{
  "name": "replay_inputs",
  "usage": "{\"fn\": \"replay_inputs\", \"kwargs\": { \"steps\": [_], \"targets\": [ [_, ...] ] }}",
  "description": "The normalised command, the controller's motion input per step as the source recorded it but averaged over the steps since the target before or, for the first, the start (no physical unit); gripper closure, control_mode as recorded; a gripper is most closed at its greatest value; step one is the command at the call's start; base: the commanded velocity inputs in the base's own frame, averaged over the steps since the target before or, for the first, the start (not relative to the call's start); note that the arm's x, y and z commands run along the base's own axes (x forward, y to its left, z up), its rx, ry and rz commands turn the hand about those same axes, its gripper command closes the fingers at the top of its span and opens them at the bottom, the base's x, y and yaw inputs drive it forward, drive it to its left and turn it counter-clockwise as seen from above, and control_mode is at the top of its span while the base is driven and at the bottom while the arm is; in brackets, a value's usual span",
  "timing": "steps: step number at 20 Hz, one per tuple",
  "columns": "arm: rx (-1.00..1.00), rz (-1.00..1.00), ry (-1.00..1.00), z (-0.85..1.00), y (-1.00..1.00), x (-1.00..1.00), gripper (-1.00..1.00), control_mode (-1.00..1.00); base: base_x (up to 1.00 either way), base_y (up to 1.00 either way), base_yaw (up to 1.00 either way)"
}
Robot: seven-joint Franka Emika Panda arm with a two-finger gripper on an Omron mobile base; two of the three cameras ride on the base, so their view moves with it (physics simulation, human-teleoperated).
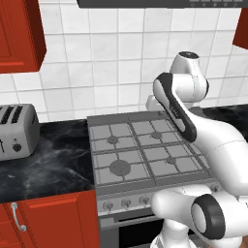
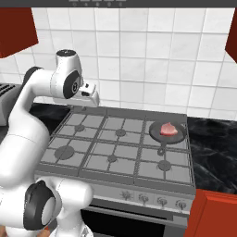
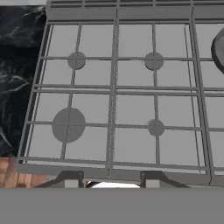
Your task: Pick up the pan with the steak in it and place it on the dining table. Then place the steak on the plate.
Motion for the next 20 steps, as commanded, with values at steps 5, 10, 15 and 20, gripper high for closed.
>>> {"fn": "replay_inputs", "kwargs": {
  "steps": [5, 10, 15, 20],
  "targets": [
    [0.00, 0.01, -0.02, -0.07, -0.14, 0.00, -1.00, -1.00, 0.00, 0.00, 0.00],
    [0.01, 0.04, -0.06, -0.26, -0.59, 0.00, -1.00, -1.00, 0.00, 0.00, 0.00],
    [0.00, 0.02, -0.06, -0.32, -0.64, 0.00, -1.00, -1.00, 0.00, 0.00, 0.00],
    [0.00, 0.00, -0.04, -0.38, -0.76, 0.03, -1.00, -1.00, 0.00, 0.00, 0.00]
  ]
}}
